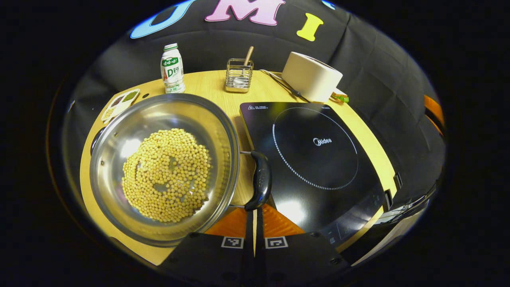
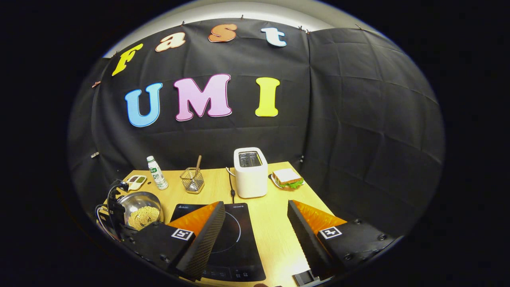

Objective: First push the handle of the pot to place it horizontally, then grasp the pot with both hands and set it on the induction cooktop.

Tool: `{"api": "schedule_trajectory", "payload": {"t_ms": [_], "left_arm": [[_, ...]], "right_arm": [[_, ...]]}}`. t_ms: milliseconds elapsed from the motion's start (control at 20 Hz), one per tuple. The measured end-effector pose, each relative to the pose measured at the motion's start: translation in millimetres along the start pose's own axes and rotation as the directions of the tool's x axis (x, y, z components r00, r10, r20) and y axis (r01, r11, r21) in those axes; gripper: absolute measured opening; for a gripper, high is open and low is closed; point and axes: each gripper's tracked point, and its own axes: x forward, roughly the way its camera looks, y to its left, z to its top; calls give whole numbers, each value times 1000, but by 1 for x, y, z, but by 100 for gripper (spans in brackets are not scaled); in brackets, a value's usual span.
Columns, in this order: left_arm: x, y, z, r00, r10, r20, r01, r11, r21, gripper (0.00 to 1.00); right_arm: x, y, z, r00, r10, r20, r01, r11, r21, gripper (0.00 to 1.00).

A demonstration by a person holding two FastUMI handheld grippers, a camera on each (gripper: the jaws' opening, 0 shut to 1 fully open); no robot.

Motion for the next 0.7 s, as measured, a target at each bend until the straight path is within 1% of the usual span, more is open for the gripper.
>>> {"api": "schedule_trajectory", "payload": {"t_ms": [700], "left_arm": [[29, 9, 48, 999, 10, 36, -11, 1000, 21, 5]], "right_arm": [[3, -13, -4, 1000, -25, -13, 24, 999, -30, 98]]}}
